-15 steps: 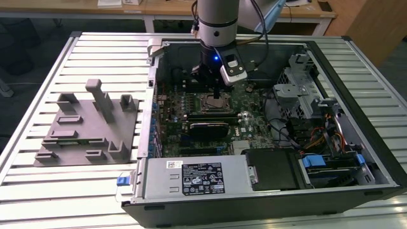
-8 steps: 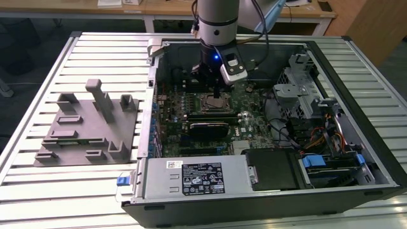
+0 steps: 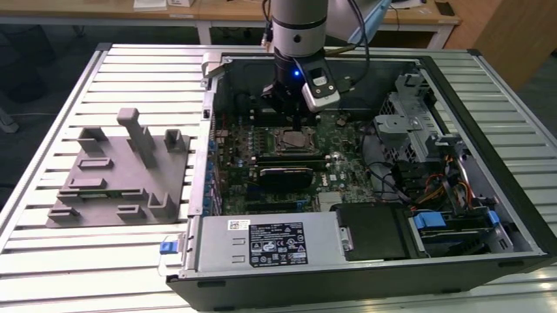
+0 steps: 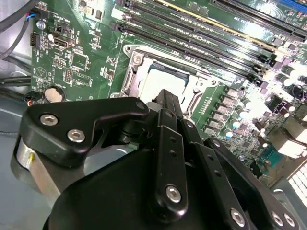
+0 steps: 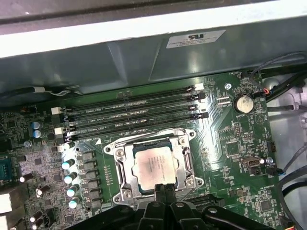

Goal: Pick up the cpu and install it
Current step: 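Install the second cpu locking lever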

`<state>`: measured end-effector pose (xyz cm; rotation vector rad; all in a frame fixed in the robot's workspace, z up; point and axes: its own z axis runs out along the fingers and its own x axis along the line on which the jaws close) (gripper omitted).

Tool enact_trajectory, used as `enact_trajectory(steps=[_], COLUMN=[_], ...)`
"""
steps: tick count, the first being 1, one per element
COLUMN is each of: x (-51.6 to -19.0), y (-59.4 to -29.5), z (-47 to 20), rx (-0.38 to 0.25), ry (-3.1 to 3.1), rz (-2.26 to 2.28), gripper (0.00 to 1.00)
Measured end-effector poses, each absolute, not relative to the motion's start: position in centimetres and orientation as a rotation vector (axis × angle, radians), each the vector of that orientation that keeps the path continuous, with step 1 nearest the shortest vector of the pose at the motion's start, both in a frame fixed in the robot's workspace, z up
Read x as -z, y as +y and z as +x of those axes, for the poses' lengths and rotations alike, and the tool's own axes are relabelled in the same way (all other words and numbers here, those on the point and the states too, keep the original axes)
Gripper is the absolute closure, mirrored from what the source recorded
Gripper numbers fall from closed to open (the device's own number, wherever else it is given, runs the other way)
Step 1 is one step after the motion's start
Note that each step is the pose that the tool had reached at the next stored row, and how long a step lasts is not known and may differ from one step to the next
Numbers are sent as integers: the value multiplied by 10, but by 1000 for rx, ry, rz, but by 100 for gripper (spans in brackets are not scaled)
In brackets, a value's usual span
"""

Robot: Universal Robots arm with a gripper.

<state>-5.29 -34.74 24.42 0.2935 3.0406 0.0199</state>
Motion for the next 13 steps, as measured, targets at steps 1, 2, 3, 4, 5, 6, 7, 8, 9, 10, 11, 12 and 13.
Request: enact_trajectory(steps=[1,2,3,4,5,6,7,8,9,10,11,12,13], x=[-244,-244,-244,-244,-244,-244,-244,-244,-244,-244,-244,-244,-244], y=[-347,-347,-347,-348,-348,-349,-350,-351,-352,-353,-354,-355,-356], z=[-53,-53,-53,-53,-53,-53,-53,-53,-53,-53,-53,-53,-53], rx=[-20,-20,-20,-19,-19,-19,-19,-20,-19,-20,-20,-20,-20], ry=[3041,3041,3041,3041,3041,3041,3041,3041,3041,3041,3041,3041,3041], rz=[293,293,294,293,293,293,293,293,293,293,293,293,293], gripper=[89,89,89,89,89,89,89,89,89,89,89,89,89])
